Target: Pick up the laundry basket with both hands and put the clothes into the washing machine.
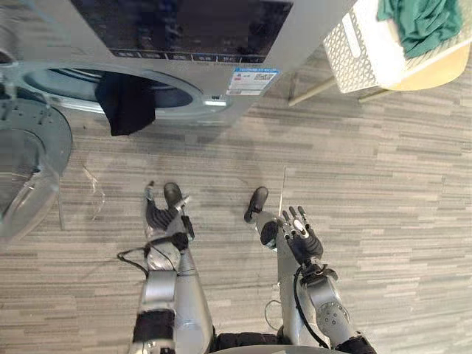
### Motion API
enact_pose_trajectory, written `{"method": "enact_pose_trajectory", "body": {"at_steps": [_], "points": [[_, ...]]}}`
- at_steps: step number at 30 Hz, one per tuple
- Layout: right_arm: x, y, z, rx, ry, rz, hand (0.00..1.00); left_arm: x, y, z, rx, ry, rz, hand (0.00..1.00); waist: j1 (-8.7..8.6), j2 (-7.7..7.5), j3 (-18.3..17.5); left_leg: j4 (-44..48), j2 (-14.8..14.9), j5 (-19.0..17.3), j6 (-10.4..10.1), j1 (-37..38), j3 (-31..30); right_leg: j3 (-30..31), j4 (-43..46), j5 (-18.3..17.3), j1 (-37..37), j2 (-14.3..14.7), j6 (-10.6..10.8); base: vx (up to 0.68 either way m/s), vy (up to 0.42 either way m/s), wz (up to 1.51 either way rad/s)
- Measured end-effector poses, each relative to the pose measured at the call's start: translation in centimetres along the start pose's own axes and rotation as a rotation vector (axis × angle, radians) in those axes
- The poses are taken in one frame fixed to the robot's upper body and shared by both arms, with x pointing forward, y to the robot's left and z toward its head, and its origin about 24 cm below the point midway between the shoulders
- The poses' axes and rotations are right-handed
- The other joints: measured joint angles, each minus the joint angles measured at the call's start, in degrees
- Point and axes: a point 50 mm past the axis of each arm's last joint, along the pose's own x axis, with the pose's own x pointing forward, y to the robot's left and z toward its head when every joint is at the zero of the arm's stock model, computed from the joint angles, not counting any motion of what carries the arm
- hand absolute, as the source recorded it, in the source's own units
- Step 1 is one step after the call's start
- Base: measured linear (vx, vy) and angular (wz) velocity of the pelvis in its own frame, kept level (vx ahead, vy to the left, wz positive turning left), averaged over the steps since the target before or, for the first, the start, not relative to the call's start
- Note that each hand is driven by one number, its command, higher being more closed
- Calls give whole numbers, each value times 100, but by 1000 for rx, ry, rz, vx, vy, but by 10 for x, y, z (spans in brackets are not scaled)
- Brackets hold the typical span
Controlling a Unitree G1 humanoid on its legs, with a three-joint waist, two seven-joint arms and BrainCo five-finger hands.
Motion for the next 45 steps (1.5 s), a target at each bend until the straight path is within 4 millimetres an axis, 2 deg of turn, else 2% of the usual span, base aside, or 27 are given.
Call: {"method": "enact_pose_trajectory", "body": {"at_steps": [2, 4, 8, 11, 13, 14, 15, 16, 17, 18, 19, 22, 25, 27, 32, 33, 37, 40, 41, 45], "points": [[-1, -5, -6, -37, 30, -31, 0, -12, -11, -3, -47, 1, -69, 0, 42, 132, -11, -64, -102, 2, 3, 194, 0, -15, 13, -32, 183, -97, 51, -36, 38, 25], [-2, -9, -13, -56, 65, -53, 0, -19, -18, -6, -123, 16, -134, 0, 130, 202, -18, -135, -210, 7, 8, 310, -18, -30, 32, -18, 284, -187, 102, -13, 31, 21], [9, 1, -29, -100, 151, -26, 0, -19, -26, -14, -328, 92, -204, 0, 132, 206, -16, -144, -308, 49, 28, 186, -204, -216, 26, -30, 313, -273, 116, 0, 5, 25], [22, 13, -35, -124, 184, 5, 0, 2, -46, -6, -578, 162, -246, 0, 142, 193, -13, -310, -382, 192, 35, 9, -336, -452, -80, -19, 290, -343, 117, 4, -3, 32], [31, 23, -36, -142, 196, 29, 0, 22, -53, 10, -746, 171, -248, 0, 143, 140, -7, -372, -392, 248, 30, -135, -372, -511, -148, 18, 187, -338, 118, 6, -2, 13], [35, 28, -36, -153, 200, 40, 0, 37, -54, 24, -847, 167, -228, 0, 132, 120, -9, -398, -397, 298, 36, -279, -405, -557, -194, 57, 83, -331, 96, 19, 16, 3], [40, 34, -36, -162, 207, 55, 0, 55, -50, 41, -936, 152, -203, 0, 98, 72, 14, -453, -412, 378, 41, -421, -446, -610, -239, 105, -29, -331, 50, 28, 16, 3], [41, 37, -36, -163, 211, 65, 0, 64, -48, 50, -970, 141, -190, 0, 91, 30, 31, -472, -412, 392, 34, -478, -453, -620, -245, 111, -92, -328, 41, 42, 11, 0], [44, 43, -36, -168, 213, 79, 0, 82, -38, 65, -1024, 119, -159, 0, 56, -73, 61, -490, -402, 447, 33, -595, -475, -649, -250, 122, -198, -316, 24, 53, -8, 4], [47, 47, -36, -157, 212, 85, 0, 99, -26, 81, -1060, 91, -141, 0, -54, -133, 59, -508, -397, 514, 42, -727, -542, -743, -258, 144, -269, -313, -6, 62, -14, 8], [48, 48, -34, -148, 204, 87, 0, 107, -20, 89, -1070, 78, -133, 0, -90, -141, 54, -516, -393, 544, 38, -793, -580, -785, -277, 154, -307, -311, -21, 82, -17, 13], [50, 48, -27, -103, 158, 77, 0, 137, 22, 131, -1183, -20, -83, 0, -236, -148, 51, -526, -365, 554, 32, -1024, -645, -870, -302, 159, -473, -284, -31, 89, -6, 3], [51, 51, -24, -91, 137, 89, 0, 145, 48, 154, -1207, -110, -59, 0, -275, -151, 49, -541, -347, 559, 23, -1135, -647, -877, -308, 159, -582, -266, -31, 63, -4, -4], [52, 58, -20, -82, 113, 117, 0, 150, 74, 177, -1219, -202, -22, 0, -362, -159, 44, -611, -341, 603, -24, -1287, -694, -934, -330, 159, -715, -253, -31, 51, -12, 1], [53, 59, -11, -53, 63, 123, 0, 153, 107, 209, -1206, -316, 15, 0, -375, -176, 33, -688, -259, 631, -67, -1422, -722, -994, -447, 180, -810, -150, -62, 67, -28, -5], [54, 57, -7, -49, 44, 116, 0, 152, 111, 217, -1200, -338, 15, 0, -382, -177, 33, -712, -253, 638, -76, -1421, -721, -998, -477, 182, -811, -137, -63, 96, -27, 0], [53, 51, 3, -57, 12, 112, 0, 153, 108, 219, -1185, -325, 1, 0, -368, -176, 33, -714, -237, 638, -77, -1430, -712, -1004, -512, 187, -810, -115, -66, 81, -11, -1], [53, 46, 8, -68, 13, 105, 0, 153, 106, 222, -1082, -321, -22, 0, -303, -182, 29, -671, -203, 635, -79, -1431, -707, -964, -577, 252, -781, -55, -70, 57, -7, -5], [53, 46, 8, -71, 18, 108, 0, 154, 108, 221, -1060, -319, -17, 100, -302, -193, 22, -668, -182, 633, -80, -1431, -690, -949, -633, 295, -771, -28, -72, 23, -3, -17], [51, 41, 6, -77, 45, 107, 0, 158, 118, 222, -944, -299, 17, 100, -301, -202, 16, -710, -106, 605, -88, -1432, -522, -809, -1011, 506, -758, 85, 5, -20, 12, -20]]}}
